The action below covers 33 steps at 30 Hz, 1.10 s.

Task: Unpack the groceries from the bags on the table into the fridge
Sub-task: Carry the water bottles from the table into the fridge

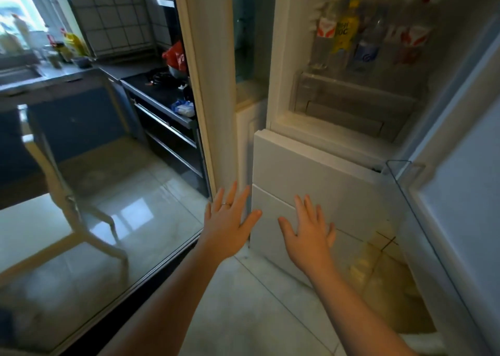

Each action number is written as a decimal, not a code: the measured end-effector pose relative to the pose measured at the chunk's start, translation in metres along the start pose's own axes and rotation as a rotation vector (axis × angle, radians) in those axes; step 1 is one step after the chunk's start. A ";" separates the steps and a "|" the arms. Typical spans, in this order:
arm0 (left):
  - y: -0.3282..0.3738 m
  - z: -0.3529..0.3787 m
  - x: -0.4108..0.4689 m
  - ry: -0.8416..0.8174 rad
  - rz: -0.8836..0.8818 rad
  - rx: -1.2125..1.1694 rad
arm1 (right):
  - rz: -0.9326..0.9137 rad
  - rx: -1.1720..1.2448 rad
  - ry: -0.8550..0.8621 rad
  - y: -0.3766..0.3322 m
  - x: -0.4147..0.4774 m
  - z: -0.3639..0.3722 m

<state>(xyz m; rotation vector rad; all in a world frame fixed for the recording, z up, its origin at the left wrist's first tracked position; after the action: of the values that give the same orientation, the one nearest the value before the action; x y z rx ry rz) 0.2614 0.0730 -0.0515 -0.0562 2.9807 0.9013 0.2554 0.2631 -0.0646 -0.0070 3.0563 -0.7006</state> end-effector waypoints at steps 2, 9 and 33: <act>-0.010 0.008 -0.032 -0.008 -0.025 -0.011 | -0.007 0.008 -0.031 0.001 -0.027 0.009; -0.038 0.038 -0.135 -0.032 -0.098 -0.031 | -0.017 -0.046 -0.105 0.015 -0.132 0.034; 0.109 0.207 -0.391 -0.344 0.143 0.002 | 0.284 -0.082 -0.092 0.224 -0.443 -0.023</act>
<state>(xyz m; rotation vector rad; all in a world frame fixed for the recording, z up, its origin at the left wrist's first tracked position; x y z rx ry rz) 0.6509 0.2892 -0.1497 0.2850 2.6898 0.8231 0.6979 0.4774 -0.1392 0.3749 2.9098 -0.5401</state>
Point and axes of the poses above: each hand's wrist, its own x-axis towards the middle knuckle, its own z-axis out of the palm, y = z × x, the point moved 9 cm from there along x, towards the middle knuckle, and after that the axes turned 6 degrees about -x, right-handed, at the moved point
